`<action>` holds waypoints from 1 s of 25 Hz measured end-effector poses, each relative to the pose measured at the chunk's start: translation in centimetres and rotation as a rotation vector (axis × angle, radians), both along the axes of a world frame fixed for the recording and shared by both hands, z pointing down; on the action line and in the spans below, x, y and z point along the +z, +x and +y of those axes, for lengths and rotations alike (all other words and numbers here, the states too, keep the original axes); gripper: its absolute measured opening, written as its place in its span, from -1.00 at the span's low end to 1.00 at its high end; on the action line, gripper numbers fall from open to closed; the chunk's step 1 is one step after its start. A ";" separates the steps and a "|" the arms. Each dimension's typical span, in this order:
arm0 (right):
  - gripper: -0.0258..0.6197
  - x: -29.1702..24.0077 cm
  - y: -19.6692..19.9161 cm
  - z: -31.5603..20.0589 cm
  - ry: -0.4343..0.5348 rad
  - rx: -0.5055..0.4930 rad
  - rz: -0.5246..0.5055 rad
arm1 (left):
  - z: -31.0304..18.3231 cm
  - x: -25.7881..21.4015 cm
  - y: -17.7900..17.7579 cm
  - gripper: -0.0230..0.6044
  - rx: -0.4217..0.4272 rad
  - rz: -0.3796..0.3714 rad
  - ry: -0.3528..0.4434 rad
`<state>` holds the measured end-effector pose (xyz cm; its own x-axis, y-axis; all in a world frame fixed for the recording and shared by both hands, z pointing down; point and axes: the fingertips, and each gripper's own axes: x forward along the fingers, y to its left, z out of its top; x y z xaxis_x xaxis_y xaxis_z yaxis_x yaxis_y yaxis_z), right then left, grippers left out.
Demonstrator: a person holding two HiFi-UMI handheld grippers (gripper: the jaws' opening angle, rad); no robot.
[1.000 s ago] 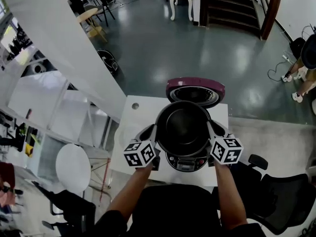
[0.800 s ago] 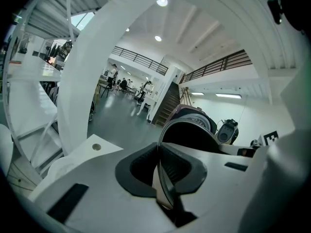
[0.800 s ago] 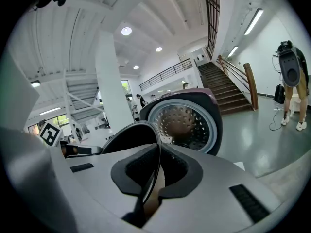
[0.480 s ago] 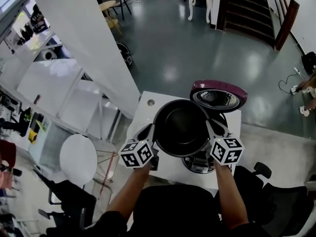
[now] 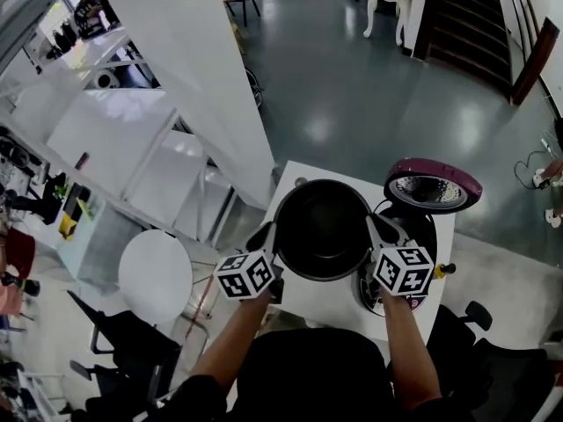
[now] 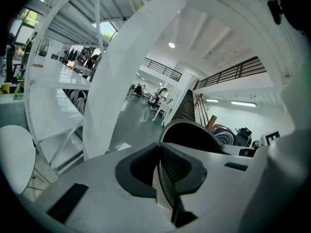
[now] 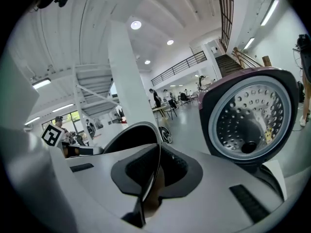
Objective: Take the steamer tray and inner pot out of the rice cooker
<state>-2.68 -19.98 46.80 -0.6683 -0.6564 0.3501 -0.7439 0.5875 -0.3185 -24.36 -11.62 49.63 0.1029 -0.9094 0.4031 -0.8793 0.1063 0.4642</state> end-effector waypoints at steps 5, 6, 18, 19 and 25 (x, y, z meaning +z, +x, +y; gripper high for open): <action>-0.87 1.4 -4.9 0.6 -0.018 -0.023 0.015 | 1.3 1.4 -4.7 -0.87 -0.025 0.010 -0.023; -0.87 1.6 -5.8 0.6 -0.023 -0.026 0.019 | 1.4 1.5 -5.5 -0.87 -0.028 0.012 -0.026; -0.87 6.2 -13.2 1.7 -0.106 -0.012 0.074 | 2.3 6.2 -13.0 -0.87 -0.016 0.050 -0.097; -0.87 6.7 -13.5 1.8 -0.110 -0.006 0.081 | 2.4 6.7 -13.4 -0.87 -0.010 0.053 -0.106; -0.87 10.0 -14.8 2.8 -0.159 0.042 0.106 | 2.5 10.3 -14.9 -0.87 0.041 0.069 -0.170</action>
<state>-17.50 -17.15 56.83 -0.5956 -0.6132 0.5189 -0.8008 0.5040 -0.3236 -39.27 -9.07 59.94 0.1710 -0.8230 0.5416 -0.8514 0.1533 0.5017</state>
